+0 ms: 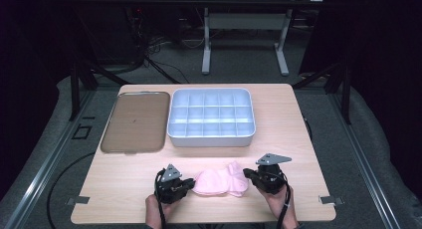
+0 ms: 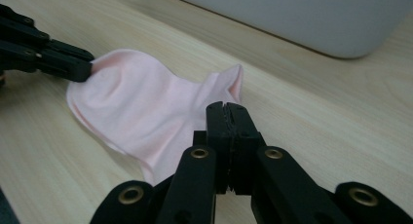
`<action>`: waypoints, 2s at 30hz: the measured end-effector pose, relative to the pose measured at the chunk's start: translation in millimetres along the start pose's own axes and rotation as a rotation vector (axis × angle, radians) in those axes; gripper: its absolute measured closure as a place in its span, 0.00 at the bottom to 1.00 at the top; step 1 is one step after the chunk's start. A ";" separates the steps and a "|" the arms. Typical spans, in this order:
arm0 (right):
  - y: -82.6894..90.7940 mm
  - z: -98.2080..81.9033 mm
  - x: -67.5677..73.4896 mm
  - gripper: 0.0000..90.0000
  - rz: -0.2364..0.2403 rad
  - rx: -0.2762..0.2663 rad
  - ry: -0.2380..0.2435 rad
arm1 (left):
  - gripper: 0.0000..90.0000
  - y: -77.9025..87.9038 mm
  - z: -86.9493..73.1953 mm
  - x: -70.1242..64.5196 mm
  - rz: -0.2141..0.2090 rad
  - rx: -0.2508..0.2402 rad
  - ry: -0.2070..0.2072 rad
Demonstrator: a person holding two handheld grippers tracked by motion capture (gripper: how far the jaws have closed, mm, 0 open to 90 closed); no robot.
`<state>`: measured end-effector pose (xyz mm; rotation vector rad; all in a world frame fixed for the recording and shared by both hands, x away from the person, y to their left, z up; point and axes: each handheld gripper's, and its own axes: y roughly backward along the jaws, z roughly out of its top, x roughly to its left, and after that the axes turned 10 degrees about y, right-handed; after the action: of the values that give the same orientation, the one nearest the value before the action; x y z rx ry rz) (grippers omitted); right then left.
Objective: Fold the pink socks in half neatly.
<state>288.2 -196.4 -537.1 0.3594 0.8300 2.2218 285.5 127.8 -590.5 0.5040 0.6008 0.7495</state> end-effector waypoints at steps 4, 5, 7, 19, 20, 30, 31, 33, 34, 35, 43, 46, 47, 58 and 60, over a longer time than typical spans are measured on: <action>3.7 13.1 13.5 1.00 0.014 -0.018 0.050 | 0.91 0.0 0.0 0.3 -0.001 0.001 0.000; 4.3 16.4 16.4 1.00 0.019 -0.017 0.063 | 0.91 0.0 0.1 0.2 -0.001 0.001 0.000; 3.6 22.3 22.3 1.00 0.030 -0.020 0.082 | 0.91 0.0 0.1 0.4 -0.002 0.001 0.001; -21.1 50.0 57.8 1.00 0.111 -0.002 0.180 | 0.91 0.0 0.0 0.4 -0.004 0.002 0.009; -23.1 51.8 60.2 1.00 0.118 0.001 0.189 | 0.91 0.0 0.1 0.4 -0.004 0.002 0.010; -64.5 39.2 68.9 0.77 0.232 0.094 0.185 | 0.91 0.2 0.2 0.7 -0.002 0.003 0.002; -62.6 39.4 66.8 0.72 0.234 0.079 0.177 | 0.91 0.2 0.2 0.7 -0.003 0.003 0.003; -55.5 42.1 62.0 0.71 0.229 0.047 0.178 | 0.91 0.0 0.1 0.6 -0.004 0.002 0.010; -52.6 43.6 60.2 0.71 0.220 0.039 0.183 | 0.91 0.0 0.1 0.5 -0.004 0.002 0.010; -48.6 46.2 57.7 0.70 0.203 0.035 0.192 | 0.91 0.0 0.0 0.5 -0.004 0.002 0.010; -67.5 48.5 57.4 0.67 0.161 0.171 0.290 | 0.91 0.0 0.1 0.5 -0.004 0.002 0.010; -77.8 45.7 58.9 0.71 0.161 0.180 0.300 | 0.91 0.2 0.2 0.7 -0.003 0.003 0.003; -81.7 44.4 59.5 0.74 0.161 0.189 0.303 | 0.91 0.2 0.2 0.8 -0.003 0.003 0.003; -85.5 39.3 62.5 0.99 0.147 0.181 0.301 | 0.91 0.1 0.0 0.5 -0.004 0.002 0.010; -82.6 40.7 62.0 1.00 0.155 0.166 0.289 | 0.91 0.2 0.2 0.9 -0.007 0.004 0.012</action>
<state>308.5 -89.8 -560.3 0.1871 1.1801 2.3905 286.0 128.6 -590.5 0.5017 0.6152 0.7454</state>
